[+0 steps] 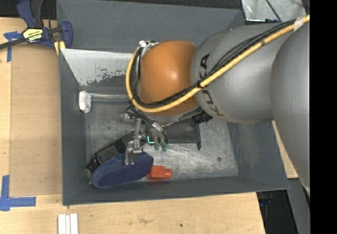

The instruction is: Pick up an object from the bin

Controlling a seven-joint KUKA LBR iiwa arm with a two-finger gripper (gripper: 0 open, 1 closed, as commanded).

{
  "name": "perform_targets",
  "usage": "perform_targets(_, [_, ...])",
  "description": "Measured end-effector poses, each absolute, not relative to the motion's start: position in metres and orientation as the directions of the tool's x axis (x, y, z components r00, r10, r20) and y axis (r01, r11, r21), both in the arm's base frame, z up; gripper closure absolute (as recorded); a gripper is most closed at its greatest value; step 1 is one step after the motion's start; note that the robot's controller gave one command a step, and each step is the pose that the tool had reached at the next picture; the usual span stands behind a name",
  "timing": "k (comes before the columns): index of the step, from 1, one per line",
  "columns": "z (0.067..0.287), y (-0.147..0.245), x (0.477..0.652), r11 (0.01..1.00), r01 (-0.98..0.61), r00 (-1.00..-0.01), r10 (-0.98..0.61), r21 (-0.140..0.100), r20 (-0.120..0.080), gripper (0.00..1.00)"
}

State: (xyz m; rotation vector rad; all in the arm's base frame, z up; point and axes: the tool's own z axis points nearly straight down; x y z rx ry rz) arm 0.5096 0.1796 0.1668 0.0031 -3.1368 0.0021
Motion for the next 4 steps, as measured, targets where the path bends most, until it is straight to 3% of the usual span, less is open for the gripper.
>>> perform_targets(1, [0.107,0.151,0.524,0.962,-0.274,-0.961,-0.273,0.0,-0.049,0.0])
perform_targets(2, [0.077,0.138,0.561,0.998,0.066,-0.998,0.066,0.006,-0.004,0.0])
perform_targets(3, [0.077,0.138,0.562,0.998,0.067,-0.998,0.067,0.005,-0.007,1.0])
perform_targets(4, [0.079,0.152,0.554,1.0,0.006,-1.0,0.005,-0.008,-0.015,1.0])
